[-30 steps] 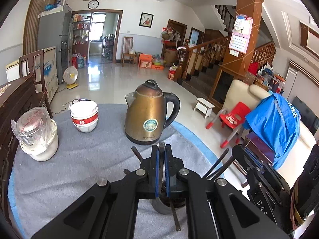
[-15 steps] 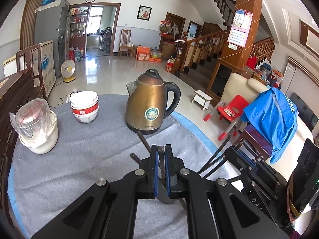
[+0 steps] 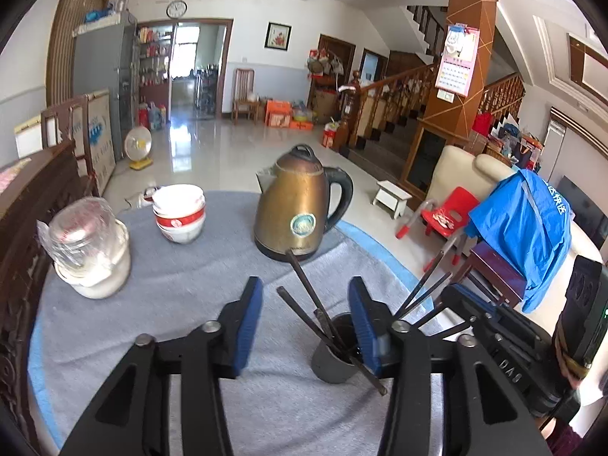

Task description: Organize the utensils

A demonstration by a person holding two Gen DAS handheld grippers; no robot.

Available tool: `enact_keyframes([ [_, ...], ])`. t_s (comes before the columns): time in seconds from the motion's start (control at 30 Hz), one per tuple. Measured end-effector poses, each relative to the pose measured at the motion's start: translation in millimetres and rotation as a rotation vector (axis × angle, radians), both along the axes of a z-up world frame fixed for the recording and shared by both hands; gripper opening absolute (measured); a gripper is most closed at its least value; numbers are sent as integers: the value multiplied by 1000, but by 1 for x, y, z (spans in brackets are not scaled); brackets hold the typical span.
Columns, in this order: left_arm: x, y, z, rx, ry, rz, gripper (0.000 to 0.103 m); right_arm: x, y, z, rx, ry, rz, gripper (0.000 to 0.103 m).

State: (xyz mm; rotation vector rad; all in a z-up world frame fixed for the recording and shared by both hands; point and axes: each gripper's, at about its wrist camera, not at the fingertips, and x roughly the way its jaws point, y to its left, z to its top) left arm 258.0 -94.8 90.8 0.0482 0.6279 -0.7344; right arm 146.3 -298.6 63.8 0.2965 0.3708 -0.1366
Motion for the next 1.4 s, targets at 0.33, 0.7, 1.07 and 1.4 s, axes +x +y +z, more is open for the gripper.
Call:
enact_keyframes([
  [0.33,-42,29,-8,208,-173,208,94,-44,-5,20,11,-129,-42,64],
  [0.7,-76,27,-53,385,-143,333,95,-86,13,10,-39,-75,-44,64],
  [1.07,-108,21,-44,409,-196,382,95,-117,14,-13,-16,8,-54,64],
  [1.4,-130,17,-44,416,-188,376,95,-136,22,-22,16,39,-55,64],
])
